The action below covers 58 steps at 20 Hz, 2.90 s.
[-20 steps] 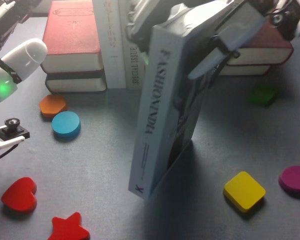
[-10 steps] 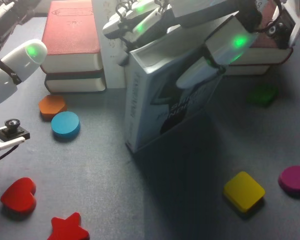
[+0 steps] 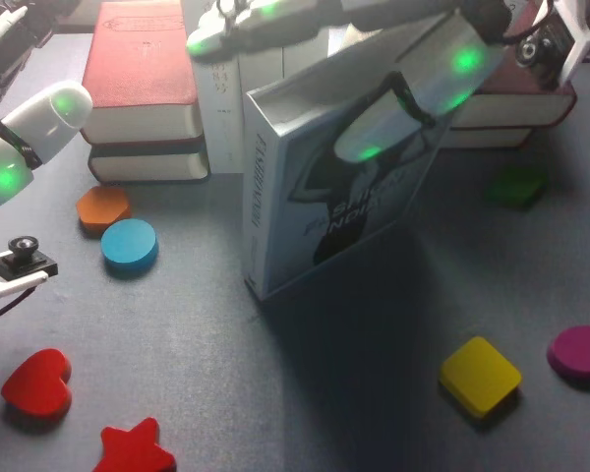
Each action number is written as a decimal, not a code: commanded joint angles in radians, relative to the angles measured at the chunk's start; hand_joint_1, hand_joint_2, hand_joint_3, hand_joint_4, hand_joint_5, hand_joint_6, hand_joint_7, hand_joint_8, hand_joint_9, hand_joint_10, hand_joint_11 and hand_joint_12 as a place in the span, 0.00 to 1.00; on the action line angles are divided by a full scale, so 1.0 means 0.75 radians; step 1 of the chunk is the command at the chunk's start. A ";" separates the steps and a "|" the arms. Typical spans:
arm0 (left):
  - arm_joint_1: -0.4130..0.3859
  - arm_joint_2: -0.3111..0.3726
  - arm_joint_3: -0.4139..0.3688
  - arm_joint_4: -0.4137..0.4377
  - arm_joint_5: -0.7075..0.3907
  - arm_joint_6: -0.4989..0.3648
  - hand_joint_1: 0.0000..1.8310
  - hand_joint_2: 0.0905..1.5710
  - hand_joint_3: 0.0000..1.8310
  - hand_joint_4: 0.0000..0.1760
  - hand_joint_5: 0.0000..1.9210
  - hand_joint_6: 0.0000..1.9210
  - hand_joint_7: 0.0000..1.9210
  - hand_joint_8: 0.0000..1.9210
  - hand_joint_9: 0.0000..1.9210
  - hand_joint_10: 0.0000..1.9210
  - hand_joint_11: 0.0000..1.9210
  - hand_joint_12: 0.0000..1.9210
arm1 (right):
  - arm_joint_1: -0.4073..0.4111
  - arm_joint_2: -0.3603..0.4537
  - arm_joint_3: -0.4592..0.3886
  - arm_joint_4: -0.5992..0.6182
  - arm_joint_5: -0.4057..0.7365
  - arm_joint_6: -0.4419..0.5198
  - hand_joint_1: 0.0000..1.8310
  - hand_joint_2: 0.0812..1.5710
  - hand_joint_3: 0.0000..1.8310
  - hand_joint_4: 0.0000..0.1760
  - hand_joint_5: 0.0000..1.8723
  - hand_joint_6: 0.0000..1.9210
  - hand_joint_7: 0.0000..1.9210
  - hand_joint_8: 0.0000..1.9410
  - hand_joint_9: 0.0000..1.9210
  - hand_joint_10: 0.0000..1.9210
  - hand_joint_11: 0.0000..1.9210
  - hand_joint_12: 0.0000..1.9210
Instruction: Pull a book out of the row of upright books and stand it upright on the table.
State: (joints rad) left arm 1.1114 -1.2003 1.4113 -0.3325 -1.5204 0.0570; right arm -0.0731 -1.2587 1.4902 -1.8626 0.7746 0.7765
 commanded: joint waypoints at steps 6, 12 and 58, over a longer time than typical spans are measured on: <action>-0.008 0.002 0.000 -0.013 -0.168 -0.011 0.17 0.85 0.00 0.32 0.11 0.00 0.02 0.00 0.00 0.00 0.00 0.12 | 0.016 0.013 0.031 0.180 -0.111 -0.054 0.44 0.64 0.00 0.00 0.00 0.00 0.00 0.00 0.04 0.03 0.00 0.24; -0.008 0.002 -0.001 -0.014 -0.171 -0.014 0.16 0.85 0.00 0.34 0.11 0.00 0.01 0.00 0.00 0.00 0.00 0.12 | 0.017 0.026 0.037 0.200 -0.128 -0.058 0.40 0.66 0.00 0.00 0.00 0.00 0.00 0.00 0.00 0.02 0.00 0.02; -0.013 0.063 -0.082 0.053 -0.283 0.026 0.06 0.93 0.00 0.77 0.00 0.00 0.00 0.00 0.02 0.00 0.00 0.06 | -1.404 0.629 -0.553 2.683 1.222 -1.526 0.17 0.83 0.00 0.00 0.00 0.00 0.00 0.00 0.00 0.00 0.00 0.00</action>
State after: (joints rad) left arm 1.1122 -1.1553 1.3483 -0.2852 -1.6157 0.0818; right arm -1.1271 -0.7876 1.0756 0.1215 1.5696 -0.3691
